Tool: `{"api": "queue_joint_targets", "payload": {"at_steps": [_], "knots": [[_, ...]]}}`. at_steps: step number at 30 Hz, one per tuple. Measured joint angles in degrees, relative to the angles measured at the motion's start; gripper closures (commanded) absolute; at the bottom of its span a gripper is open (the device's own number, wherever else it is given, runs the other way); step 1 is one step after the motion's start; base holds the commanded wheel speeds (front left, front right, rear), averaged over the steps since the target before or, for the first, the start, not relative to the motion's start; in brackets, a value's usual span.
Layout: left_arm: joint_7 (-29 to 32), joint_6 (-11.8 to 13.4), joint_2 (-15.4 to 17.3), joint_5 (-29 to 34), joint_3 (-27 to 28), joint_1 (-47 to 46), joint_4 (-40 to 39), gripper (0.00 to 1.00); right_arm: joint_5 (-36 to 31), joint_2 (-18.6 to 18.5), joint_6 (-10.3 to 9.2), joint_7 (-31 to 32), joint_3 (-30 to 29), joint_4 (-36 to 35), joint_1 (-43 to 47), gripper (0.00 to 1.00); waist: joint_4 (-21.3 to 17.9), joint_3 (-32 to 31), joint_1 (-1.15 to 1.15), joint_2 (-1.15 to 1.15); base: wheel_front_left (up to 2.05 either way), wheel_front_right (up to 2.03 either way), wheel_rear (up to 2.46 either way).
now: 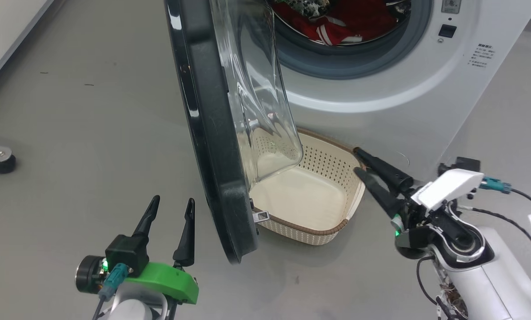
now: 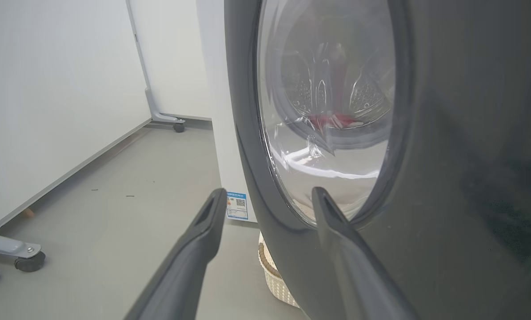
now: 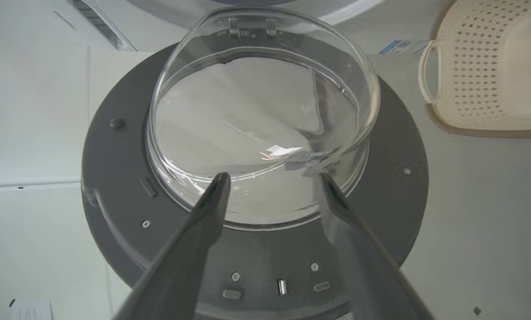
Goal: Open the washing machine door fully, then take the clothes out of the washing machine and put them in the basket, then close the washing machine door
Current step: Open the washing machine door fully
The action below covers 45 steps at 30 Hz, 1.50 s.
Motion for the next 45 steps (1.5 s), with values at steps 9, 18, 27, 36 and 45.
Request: {"api": "queue_joint_targets", "payload": {"at_steps": [9,18,27,36,45], "knots": [[0.0,0.3,0.0,0.0,0.4,0.4,0.1,0.0,-21.3,-5.5,0.0,-19.7,-3.3,-5.0,4.8,0.0,-0.8,0.0,0.0,0.0,0.0,0.0,0.0],[0.0,0.4,0.0,0.0,0.4,0.5,0.3,0.0,-46.1,-13.8,0.02,-39.0,-2.0,-7.3,6.9,0.0,-1.2,-0.1,0.0,0.0,0.0,0.0,0.0],[0.0,0.4,0.0,0.0,1.0,1.0,0.9,0.0,-66.7,-17.1,-5.92,-42.6,-2.0,-6.5,9.4,0.0,-1.4,-1.3,0.0,0.0,0.0,0.0,0.0],[0.0,0.4,0.0,0.0,1.0,1.2,1.0,0.0,-73.7,-13.1,-9.67,-41.9,-4.1,-10.5,12.1,0.0,-1.5,-1.7,0.0,0.0,0.0,0.0,0.0],[0.0,0.4,0.0,0.0,1.0,1.5,1.2,0.0,-76.7,-8.4,-10.09,-41.9,-2.5,-10.6,17.1,0.0,-1.6,-1.9,0.0,0.0,0.0,0.0,0.0]]}}
